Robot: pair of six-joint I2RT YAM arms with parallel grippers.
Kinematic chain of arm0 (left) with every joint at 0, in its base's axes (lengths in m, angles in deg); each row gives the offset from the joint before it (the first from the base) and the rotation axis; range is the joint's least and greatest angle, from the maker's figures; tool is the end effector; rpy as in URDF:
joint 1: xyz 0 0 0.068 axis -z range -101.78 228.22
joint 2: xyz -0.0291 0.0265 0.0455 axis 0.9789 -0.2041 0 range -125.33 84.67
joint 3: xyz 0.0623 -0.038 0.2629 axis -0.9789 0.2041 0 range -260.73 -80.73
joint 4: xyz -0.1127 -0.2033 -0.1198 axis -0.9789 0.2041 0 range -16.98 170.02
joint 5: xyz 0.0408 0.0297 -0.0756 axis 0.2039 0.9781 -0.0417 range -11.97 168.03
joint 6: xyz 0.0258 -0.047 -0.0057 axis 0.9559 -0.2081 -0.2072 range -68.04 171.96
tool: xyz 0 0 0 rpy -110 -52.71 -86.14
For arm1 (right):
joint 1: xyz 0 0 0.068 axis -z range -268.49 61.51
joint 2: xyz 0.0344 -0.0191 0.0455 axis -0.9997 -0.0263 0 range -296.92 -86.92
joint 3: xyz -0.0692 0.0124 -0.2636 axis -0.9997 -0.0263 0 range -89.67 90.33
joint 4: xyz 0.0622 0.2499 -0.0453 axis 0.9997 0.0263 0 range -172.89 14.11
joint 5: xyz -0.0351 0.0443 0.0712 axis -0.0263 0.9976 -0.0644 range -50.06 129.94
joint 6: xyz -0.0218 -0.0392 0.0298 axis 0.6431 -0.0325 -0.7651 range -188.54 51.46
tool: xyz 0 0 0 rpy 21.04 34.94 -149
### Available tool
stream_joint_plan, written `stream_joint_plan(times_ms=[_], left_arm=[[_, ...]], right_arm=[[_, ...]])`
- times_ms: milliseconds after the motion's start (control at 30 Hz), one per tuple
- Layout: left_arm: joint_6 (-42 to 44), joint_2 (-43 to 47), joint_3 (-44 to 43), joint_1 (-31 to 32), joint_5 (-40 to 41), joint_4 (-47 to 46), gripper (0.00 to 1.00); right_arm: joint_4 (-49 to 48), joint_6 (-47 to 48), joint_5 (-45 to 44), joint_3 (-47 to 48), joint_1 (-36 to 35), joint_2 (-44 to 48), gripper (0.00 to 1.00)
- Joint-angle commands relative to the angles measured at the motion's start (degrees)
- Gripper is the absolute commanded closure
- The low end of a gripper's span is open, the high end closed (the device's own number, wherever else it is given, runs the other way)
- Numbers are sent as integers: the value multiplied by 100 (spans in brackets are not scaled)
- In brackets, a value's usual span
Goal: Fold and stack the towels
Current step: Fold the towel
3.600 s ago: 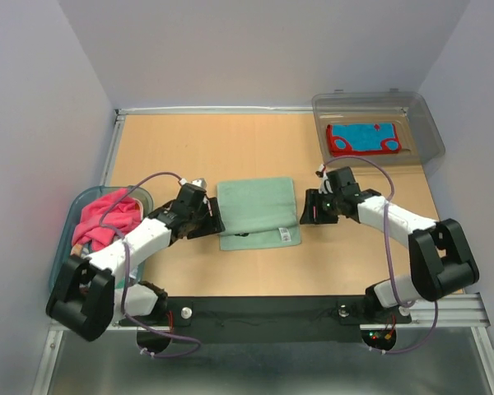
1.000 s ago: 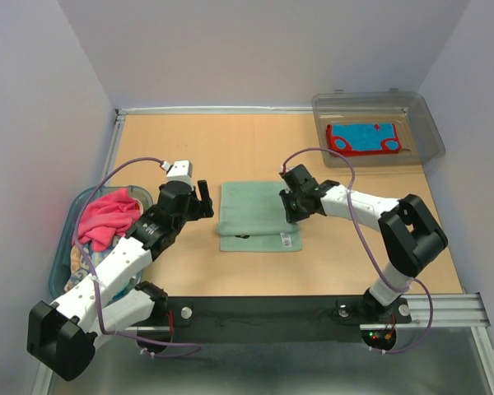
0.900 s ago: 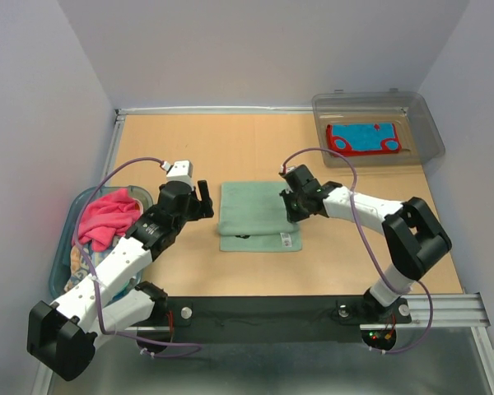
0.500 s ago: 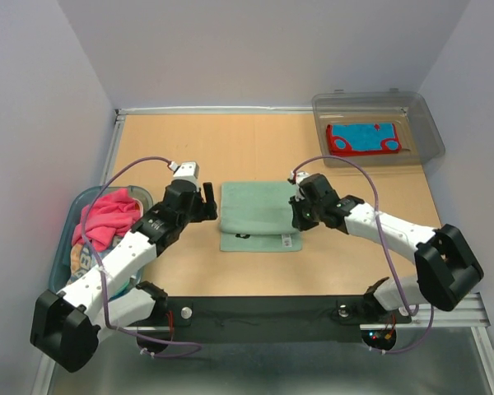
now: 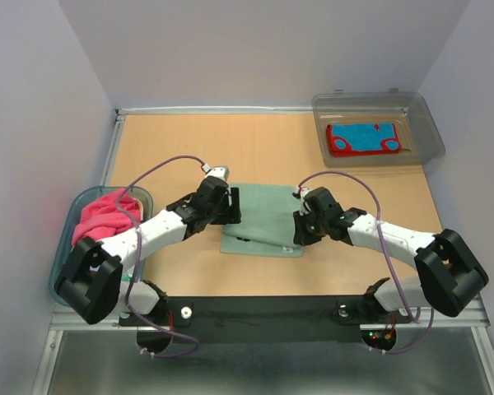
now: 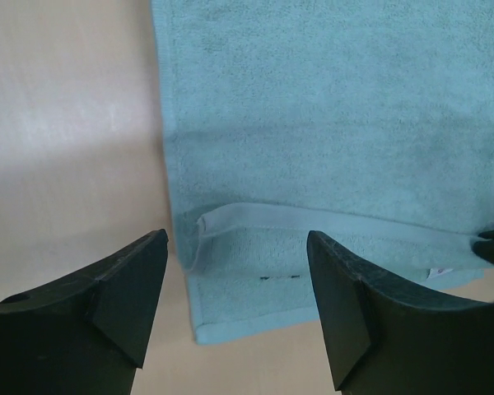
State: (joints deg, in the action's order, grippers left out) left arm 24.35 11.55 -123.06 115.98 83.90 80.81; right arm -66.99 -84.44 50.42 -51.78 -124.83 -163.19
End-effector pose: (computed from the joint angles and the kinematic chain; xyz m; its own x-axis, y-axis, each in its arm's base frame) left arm 0.2159 -0.1624 0.2240 -0.6901 -0.0489 -0.7221 0.2550 0.9173 -0.3058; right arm 0.1979 0.1534 0.1764 -0.8121 -0.2629 -0.5210 -0.4634 0.8331 0.3020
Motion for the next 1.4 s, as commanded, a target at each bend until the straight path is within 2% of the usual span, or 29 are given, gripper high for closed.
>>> stream_joint_plan(times_ms=[0,200,467,600,700,733,867,967,1167,1233,1267,1300,1367], left_arm=[[-279,-404,-408,153,19,-401,21],[-385,-992,-654,241,371,-480,24],[-446,-1380,-848,469,20,-331,32],[-587,-1267,-593,548,-165,-235,39],[-666,-1134,-338,575,-174,-217,39],[-675,-1056,-294,575,-174,-199,39],[-719,-862,-39,592,-130,-155,39],[-771,-695,40,619,19,-164,39],[-868,-282,-135,628,845,-41,34],[-816,-377,-301,628,1003,21,31],[-763,-448,-363,628,1030,29,30],[-728,-518,-425,628,1100,64,30],[-684,-782,-600,619,1162,91,29]], right_arm=[[-315,-352,-72,-194,13,-116,84],[-421,-423,-169,-352,21,-63,80],[-527,-458,-213,-458,21,-2,80],[-535,-484,-257,-458,21,112,79],[-527,-502,-310,-458,21,217,78],[-527,-502,-318,-458,21,253,69],[-527,-510,-345,-467,13,341,68],[-535,-475,-310,-458,21,332,68],[-527,-458,-275,-484,13,393,68],[-518,-388,-257,-458,21,472,49],[-518,-379,-257,-432,13,577,45],[-492,-361,-248,-388,21,630,35],[-483,-309,-178,-335,13,718,27]])
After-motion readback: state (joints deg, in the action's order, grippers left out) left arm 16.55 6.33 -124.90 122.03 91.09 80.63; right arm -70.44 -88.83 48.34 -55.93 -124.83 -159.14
